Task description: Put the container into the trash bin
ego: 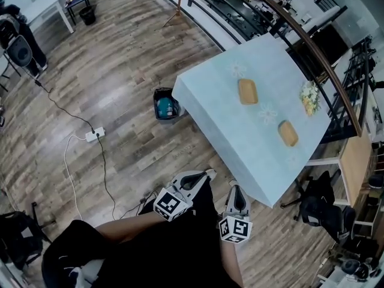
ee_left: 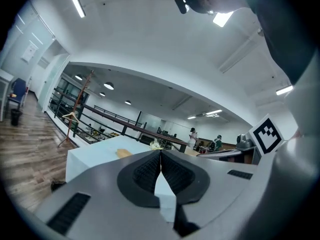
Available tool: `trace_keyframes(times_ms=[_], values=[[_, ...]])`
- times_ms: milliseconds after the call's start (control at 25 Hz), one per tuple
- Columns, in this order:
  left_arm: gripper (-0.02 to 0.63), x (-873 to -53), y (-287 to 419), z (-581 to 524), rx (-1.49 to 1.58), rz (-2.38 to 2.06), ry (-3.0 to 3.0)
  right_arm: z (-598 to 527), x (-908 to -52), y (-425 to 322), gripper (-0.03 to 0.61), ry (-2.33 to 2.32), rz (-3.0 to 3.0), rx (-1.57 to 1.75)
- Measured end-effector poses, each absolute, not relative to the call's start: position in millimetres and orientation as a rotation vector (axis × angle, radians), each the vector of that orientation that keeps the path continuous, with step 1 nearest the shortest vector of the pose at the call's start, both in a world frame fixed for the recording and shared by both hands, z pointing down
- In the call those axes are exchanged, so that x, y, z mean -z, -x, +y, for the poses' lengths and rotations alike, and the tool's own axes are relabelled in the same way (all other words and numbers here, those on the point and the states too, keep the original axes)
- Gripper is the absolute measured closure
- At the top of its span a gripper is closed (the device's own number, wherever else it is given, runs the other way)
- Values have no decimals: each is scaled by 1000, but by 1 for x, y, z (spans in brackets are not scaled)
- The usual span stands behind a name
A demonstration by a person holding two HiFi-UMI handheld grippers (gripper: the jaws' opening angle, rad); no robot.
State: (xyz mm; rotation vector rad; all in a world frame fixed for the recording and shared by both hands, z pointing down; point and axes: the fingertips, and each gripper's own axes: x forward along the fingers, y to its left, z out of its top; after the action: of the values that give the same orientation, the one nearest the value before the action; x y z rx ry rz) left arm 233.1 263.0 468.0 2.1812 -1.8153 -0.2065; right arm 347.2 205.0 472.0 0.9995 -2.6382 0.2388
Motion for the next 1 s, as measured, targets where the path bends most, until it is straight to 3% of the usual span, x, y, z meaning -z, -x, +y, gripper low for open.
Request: trace_keyframes(times_ms=[320, 1000], values=[[598, -471, -192, 221, 189, -1871, -2125, 122, -470, -327, 543, -1135, -2626, -243], [598, -468, -108, 22, 39, -1935, -2084, -70, -515, -227, 541, -865, -2638, -461]])
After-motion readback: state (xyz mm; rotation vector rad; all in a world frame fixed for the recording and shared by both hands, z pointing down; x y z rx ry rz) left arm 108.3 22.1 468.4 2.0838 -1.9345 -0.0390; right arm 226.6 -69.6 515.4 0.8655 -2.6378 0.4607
